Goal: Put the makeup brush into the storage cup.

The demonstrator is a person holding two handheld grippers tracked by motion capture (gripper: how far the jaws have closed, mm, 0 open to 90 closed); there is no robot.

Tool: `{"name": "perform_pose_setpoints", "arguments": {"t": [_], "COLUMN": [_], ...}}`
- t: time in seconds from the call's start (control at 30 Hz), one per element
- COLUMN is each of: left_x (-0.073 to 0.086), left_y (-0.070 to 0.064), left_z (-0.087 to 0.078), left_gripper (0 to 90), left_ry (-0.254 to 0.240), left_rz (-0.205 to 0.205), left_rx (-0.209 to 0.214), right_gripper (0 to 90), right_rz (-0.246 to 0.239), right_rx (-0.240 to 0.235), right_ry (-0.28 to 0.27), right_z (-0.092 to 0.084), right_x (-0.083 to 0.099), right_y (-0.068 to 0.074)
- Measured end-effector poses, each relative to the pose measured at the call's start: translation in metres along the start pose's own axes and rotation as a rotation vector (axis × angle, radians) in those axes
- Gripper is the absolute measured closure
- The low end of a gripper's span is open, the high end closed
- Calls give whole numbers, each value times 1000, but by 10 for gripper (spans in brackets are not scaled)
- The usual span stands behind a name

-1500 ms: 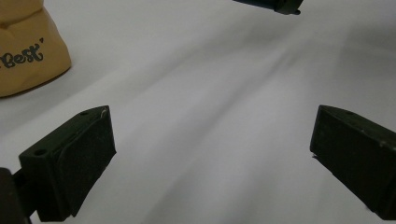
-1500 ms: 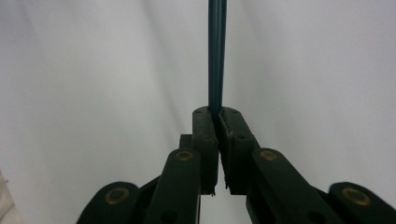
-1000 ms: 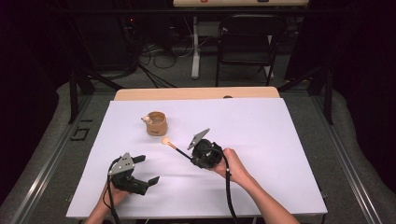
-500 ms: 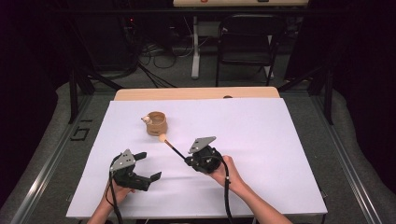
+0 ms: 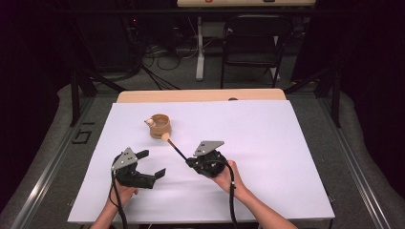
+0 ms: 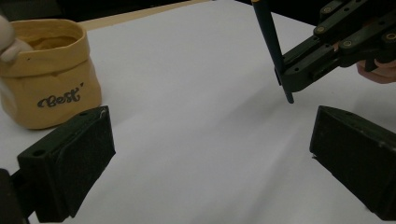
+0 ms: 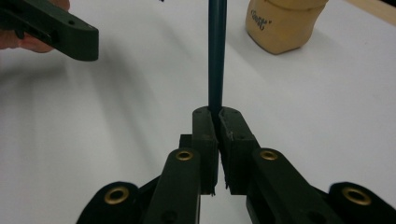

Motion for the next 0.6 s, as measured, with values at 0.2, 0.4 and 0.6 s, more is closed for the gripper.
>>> {"name": "perform_pose_setpoints", "arguments": {"t": [0.2, 0.4, 0.6], "left_x": [-7, -14, -19], "left_y": [-1, 0, 0], "left_z": [12, 19, 25], "left_gripper": [0, 4, 82], "left_ry": [-7, -35, -58], "left_rz": [-12, -35, -42], "left_rx": [2, -14, -12], "right_gripper": [855, 855, 854], "right_rz": [7, 23, 33], "right_rx": [11, 12, 20], "right_ry": [-33, -40, -52], "right_z": [-1, 3, 6], "right_x": [-2, 0, 0], "right_y": [1, 1, 0]}}
Point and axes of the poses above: each handheld gripper's, and its own axes: z roughly forward along the jaws, x roughly out of its underside, y roughly to its left, the point moved 4 cm from there along z, roughly forward along the jaws, and after that the axes turned 8 degrees about -y, right-handed, at the moved point
